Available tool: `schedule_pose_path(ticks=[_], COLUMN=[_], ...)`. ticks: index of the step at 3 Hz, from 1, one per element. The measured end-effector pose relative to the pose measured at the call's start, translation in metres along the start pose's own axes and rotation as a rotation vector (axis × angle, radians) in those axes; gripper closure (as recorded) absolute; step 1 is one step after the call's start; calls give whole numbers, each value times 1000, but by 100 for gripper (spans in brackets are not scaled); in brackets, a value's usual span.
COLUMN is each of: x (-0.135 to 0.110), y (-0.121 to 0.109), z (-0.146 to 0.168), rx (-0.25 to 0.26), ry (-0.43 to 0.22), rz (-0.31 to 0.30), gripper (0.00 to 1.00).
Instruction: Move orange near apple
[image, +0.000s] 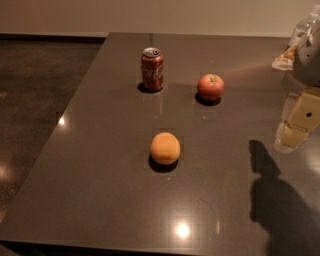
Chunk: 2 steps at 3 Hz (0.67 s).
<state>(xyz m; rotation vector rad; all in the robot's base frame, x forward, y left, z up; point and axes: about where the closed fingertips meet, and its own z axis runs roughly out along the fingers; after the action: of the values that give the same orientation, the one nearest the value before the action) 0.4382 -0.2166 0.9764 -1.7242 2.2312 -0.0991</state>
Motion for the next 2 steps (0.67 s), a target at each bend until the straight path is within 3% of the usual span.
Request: schedule_pose_path(ticks=[1, 2], x=[0, -15], y=[0, 2], z=[0, 1], rx=[0, -11], ry=[0, -25], rz=[0, -11], gripper=[0, 0])
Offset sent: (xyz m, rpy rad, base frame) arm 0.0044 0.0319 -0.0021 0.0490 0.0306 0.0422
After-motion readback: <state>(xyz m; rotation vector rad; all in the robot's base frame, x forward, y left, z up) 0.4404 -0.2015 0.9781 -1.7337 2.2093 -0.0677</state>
